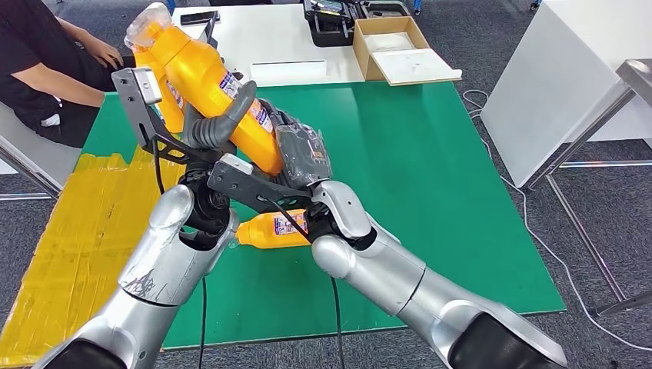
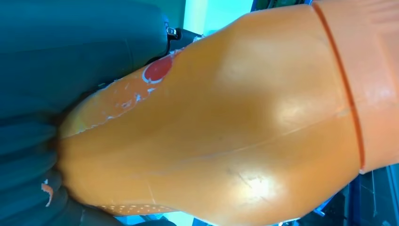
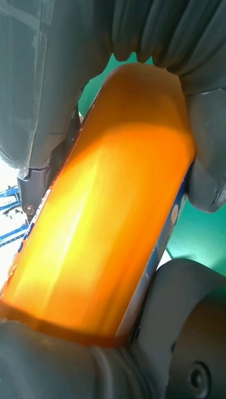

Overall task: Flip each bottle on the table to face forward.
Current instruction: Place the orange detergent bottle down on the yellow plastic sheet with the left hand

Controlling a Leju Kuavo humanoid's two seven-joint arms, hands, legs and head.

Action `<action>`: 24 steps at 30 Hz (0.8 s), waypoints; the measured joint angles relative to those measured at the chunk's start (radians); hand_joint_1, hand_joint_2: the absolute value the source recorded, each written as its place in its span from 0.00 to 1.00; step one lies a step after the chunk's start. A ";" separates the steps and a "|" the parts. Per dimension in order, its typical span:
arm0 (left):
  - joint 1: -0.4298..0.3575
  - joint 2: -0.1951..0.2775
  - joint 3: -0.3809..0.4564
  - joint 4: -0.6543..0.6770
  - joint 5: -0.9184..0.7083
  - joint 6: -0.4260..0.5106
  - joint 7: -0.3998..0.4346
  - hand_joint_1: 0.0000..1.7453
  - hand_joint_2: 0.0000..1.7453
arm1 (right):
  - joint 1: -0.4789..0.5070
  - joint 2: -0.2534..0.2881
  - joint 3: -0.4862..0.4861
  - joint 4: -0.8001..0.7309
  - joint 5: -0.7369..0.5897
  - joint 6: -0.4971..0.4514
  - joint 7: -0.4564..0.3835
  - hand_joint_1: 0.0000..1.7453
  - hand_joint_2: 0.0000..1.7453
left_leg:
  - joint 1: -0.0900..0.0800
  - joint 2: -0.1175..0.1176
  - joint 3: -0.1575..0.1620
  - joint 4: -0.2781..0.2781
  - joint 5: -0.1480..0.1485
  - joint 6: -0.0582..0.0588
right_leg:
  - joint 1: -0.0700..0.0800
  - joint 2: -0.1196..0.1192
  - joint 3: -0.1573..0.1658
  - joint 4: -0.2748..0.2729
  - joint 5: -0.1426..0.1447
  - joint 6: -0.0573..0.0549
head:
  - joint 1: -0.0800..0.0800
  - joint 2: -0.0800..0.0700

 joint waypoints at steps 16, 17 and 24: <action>-0.023 0.204 0.189 -0.001 -0.104 -0.079 -0.076 1.00 1.00 | 0.133 -0.146 0.009 -0.063 -0.063 0.078 -0.054 0.00 0.00 | 0.002 0.000 0.001 0.000 -0.001 -0.001 | 0.000 0.000 0.001 0.000 0.000 -0.001 | 0.000 0.000; -0.020 0.223 0.214 -0.001 -0.123 -0.094 -0.076 1.00 1.00 | 0.159 -0.171 -0.007 -0.078 -0.045 0.080 -0.056 0.00 0.00 | 0.002 0.000 0.000 0.000 -0.001 -0.001 | 0.000 0.000 0.000 0.000 -0.001 -0.001 | 0.001 0.000; 0.021 0.313 0.295 0.011 -0.346 -0.140 -0.076 1.00 1.00 | 0.304 -0.276 -0.163 -0.206 0.098 0.115 -0.055 0.00 0.00 | 0.001 -0.001 -0.001 0.000 -0.001 -0.001 | 0.001 0.000 0.001 0.000 -0.001 -0.001 | 0.001 0.000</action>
